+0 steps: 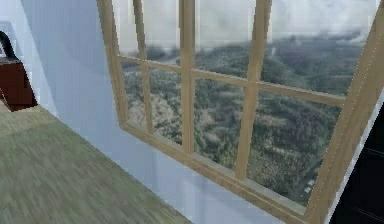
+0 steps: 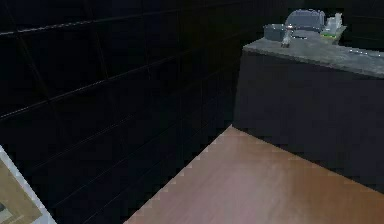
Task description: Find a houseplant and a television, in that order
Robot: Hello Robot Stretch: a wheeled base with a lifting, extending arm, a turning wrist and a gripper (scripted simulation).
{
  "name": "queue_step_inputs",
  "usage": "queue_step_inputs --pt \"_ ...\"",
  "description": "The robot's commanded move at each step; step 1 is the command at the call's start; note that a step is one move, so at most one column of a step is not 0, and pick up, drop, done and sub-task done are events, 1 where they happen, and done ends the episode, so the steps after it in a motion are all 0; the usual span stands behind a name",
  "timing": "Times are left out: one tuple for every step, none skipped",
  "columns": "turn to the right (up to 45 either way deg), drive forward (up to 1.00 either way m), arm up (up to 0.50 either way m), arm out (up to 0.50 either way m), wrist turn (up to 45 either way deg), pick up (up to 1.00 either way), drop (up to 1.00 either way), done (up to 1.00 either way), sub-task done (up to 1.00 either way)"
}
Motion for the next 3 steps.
queue_step_inputs --pt "-12.0 0.0 0.0 0.0 0.0 0.0 0.0 0.0 0.0" --pt "0.0 0.5 0.0 0.0 0.0 0.0 0.0 0.0 0.0" --pt "-36.0 0.0 0.0 0.0 0.0 0.0 0.0 0.0 0.0"
